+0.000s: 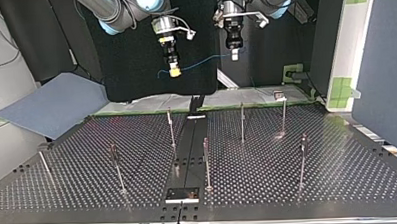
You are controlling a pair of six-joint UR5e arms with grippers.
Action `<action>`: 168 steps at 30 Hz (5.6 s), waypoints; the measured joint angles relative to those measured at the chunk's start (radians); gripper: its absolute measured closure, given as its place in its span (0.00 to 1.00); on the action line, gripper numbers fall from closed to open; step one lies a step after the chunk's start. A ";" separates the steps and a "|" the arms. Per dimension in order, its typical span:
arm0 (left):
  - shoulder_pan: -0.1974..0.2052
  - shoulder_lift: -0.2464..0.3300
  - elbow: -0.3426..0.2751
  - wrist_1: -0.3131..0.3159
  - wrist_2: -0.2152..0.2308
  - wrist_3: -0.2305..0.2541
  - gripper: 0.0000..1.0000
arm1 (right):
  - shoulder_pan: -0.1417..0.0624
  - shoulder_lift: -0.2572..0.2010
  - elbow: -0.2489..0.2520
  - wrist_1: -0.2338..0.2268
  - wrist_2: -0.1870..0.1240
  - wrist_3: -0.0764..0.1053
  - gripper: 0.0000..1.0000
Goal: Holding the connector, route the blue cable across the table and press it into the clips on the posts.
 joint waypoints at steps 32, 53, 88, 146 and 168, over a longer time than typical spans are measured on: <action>0.003 0.000 0.001 0.002 0.000 0.000 1.00 | 0.029 0.047 -0.001 0.026 0.002 -0.004 1.00; 0.034 -0.005 -0.014 -0.030 0.007 0.010 1.00 | 0.032 0.071 -0.002 0.029 0.002 -0.005 1.00; 0.104 0.092 -0.004 -0.219 -0.022 -0.061 1.00 | 0.031 -0.023 -0.058 0.123 0.018 0.079 1.00; 0.246 0.600 0.253 -0.741 -0.234 -0.114 1.00 | 0.085 -0.243 -0.480 0.636 -0.171 0.149 1.00; 0.419 0.528 0.278 -0.656 -0.056 -0.133 1.00 | 0.124 -0.115 -0.679 0.836 -0.173 0.167 1.00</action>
